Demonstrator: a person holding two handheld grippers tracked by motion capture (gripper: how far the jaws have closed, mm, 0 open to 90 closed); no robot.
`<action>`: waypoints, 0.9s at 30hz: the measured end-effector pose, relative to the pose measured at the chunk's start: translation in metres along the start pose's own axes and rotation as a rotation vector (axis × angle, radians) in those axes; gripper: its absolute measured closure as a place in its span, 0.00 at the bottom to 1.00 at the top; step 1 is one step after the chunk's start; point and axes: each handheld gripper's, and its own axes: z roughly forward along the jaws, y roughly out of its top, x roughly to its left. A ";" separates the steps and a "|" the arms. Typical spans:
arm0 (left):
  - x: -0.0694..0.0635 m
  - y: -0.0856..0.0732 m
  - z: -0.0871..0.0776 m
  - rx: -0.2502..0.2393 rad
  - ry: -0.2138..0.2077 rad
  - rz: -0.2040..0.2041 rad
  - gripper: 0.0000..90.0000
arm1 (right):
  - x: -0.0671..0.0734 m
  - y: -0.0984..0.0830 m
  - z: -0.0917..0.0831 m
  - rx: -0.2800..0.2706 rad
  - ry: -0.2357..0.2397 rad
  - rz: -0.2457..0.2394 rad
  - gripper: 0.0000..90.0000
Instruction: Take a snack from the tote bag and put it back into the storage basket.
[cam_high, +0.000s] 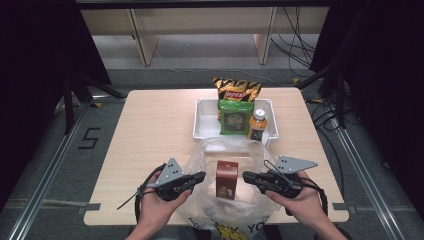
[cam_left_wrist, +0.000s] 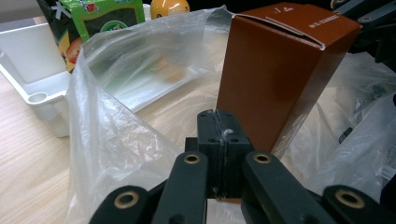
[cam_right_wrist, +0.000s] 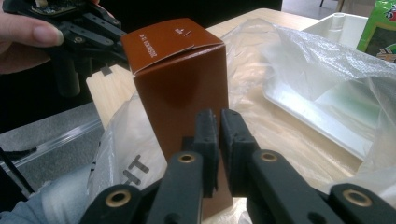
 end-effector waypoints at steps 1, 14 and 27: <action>-0.001 0.000 0.002 0.001 0.000 -0.004 0.99 | -0.002 0.001 0.002 -0.005 0.011 -0.025 0.98; -0.007 0.005 0.009 -0.004 -0.027 0.013 0.99 | 0.005 0.004 0.016 0.008 0.011 -0.014 1.00; -0.010 0.006 0.012 -0.002 -0.041 0.037 0.99 | 0.001 0.009 0.020 0.018 -0.016 -0.052 1.00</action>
